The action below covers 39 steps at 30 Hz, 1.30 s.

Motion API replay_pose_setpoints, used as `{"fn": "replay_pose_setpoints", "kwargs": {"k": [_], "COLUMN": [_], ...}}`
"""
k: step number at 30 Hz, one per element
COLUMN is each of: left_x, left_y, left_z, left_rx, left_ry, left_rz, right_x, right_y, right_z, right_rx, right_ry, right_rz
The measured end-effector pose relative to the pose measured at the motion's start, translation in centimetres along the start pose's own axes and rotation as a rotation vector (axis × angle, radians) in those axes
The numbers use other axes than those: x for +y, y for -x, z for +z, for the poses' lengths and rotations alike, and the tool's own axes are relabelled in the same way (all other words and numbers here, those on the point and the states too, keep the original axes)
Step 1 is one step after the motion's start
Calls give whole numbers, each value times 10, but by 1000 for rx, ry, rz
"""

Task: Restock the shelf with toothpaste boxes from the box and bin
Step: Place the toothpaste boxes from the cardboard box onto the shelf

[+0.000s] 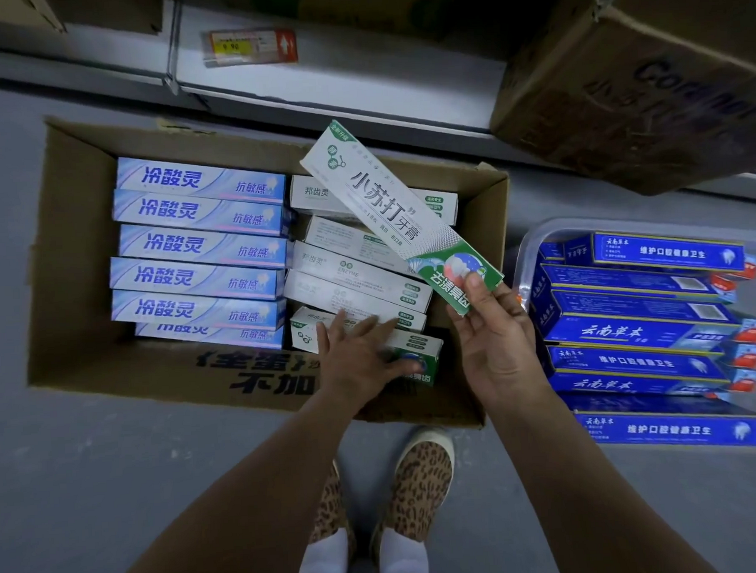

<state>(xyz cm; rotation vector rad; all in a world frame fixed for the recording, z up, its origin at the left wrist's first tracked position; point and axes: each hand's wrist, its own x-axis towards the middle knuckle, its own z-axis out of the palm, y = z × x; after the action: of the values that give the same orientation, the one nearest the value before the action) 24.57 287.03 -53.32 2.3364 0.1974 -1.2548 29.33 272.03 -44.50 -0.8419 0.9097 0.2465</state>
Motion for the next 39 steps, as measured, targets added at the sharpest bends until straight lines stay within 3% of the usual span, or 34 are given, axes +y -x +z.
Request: {"fn": "replay_pose_setpoints", "kwargs": {"k": [9, 13, 19, 39], "left_x": [8, 23, 57, 148], "left_y": [-1, 13, 73, 355], "left_z": [-23, -42, -107, -310], "left_rx": [44, -21, -123, 216], "left_ry": [-27, 415, 645, 1105], "left_rz": [115, 167, 113, 264], "right_x": [-4, -17, -77, -254], "right_y": [7, 26, 73, 322], "right_z": [3, 11, 47, 155], "right_rx": [1, 34, -8, -101], "right_ry": [20, 51, 51, 1], "right_rz": [-16, -18, -58, -268]}}
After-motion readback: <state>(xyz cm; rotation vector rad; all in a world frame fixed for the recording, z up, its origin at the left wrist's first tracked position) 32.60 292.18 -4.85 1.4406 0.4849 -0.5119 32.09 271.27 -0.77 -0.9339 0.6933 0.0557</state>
